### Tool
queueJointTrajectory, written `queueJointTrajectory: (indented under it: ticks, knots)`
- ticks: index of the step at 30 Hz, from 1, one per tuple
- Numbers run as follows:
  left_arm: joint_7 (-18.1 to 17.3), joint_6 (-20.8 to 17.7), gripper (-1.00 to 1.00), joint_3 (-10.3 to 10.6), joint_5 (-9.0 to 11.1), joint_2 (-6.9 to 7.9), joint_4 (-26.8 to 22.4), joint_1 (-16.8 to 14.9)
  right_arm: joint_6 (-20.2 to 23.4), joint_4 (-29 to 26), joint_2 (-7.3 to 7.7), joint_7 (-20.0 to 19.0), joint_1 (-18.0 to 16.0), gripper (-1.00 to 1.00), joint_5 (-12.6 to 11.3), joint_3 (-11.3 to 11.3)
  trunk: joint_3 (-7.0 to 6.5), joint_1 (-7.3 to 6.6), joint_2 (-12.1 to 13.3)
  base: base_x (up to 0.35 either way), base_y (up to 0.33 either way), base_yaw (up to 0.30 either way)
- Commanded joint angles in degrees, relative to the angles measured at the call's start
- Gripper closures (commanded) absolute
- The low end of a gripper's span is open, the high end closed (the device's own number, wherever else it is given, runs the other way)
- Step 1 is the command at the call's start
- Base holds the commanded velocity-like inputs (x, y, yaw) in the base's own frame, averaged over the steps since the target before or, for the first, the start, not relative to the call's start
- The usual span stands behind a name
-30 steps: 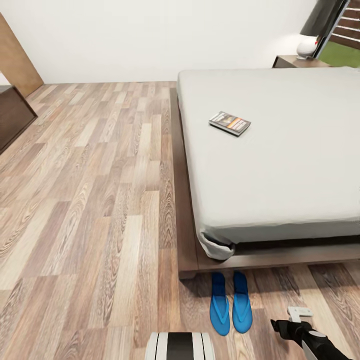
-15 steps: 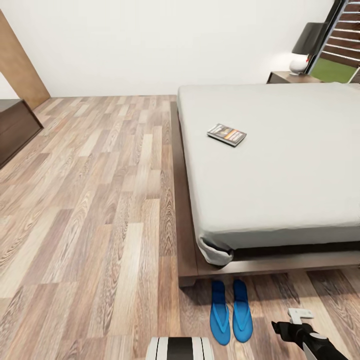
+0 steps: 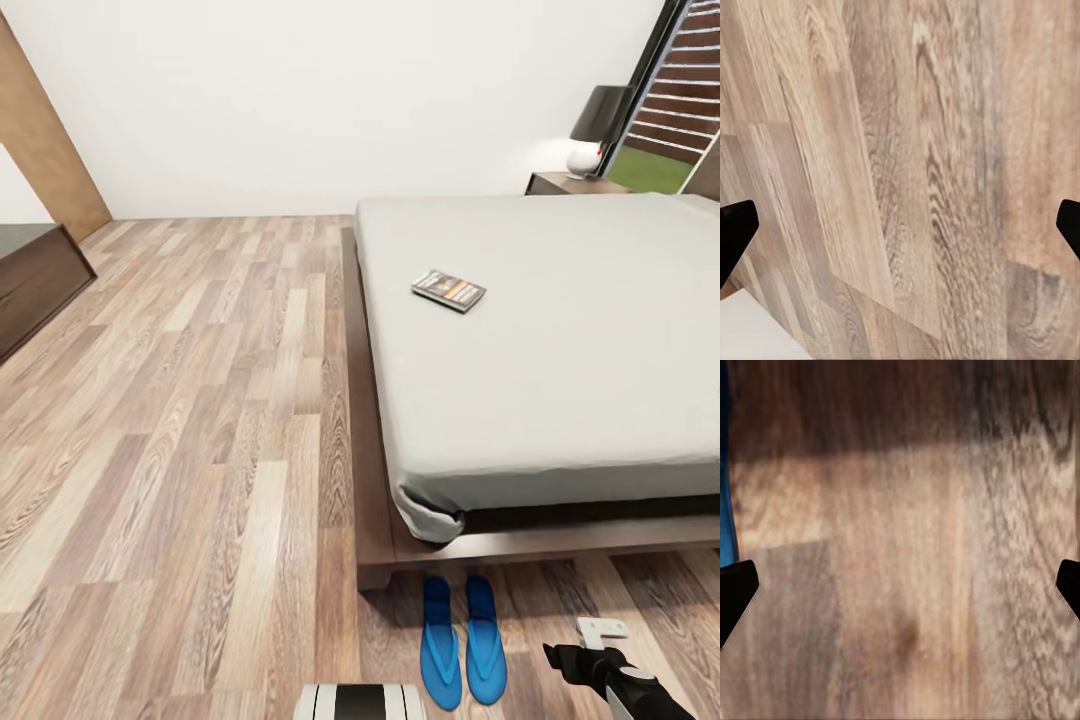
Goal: In the bedroom, move the book from the bed onto either nightstand, and place the two sandals side by side next to the bed.
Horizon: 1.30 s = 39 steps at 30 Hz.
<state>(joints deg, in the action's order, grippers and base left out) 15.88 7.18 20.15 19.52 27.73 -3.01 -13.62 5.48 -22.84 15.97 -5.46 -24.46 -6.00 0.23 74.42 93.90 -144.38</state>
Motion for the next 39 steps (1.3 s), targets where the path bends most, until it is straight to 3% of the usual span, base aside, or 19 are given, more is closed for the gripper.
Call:
queueJointTrajectory:
  ticks: [1, 20, 39]
  knots:
    - [0.14, 0.13, -1.00, 0.49, 0.52, 0.00, 0.04, -0.03, 0.33, -0.09, 0.02, -0.17, 0.01, -1.00, -0.59, 0.03, -0.19, -0.03, 0.00, 0.000, 0.000, 0.000]
    - [0.11, 0.58, -1.00, 0.57, 0.53, 0.00, 0.18, -0.01, 0.33, 0.44, 0.03, -0.17, 0.02, -1.00, -0.59, 0.11, -4.40, -0.52, 0.26, 0.000, 0.000, 0.000]
    - [0.15, 0.56, -1.00, 0.66, 0.52, -0.11, 0.19, -0.04, 0.13, 6.79, 0.83, -0.17, 0.02, -1.00, -0.46, 0.25, -8.61, -1.01, 0.51, 0.000, 0.000, 0.000]
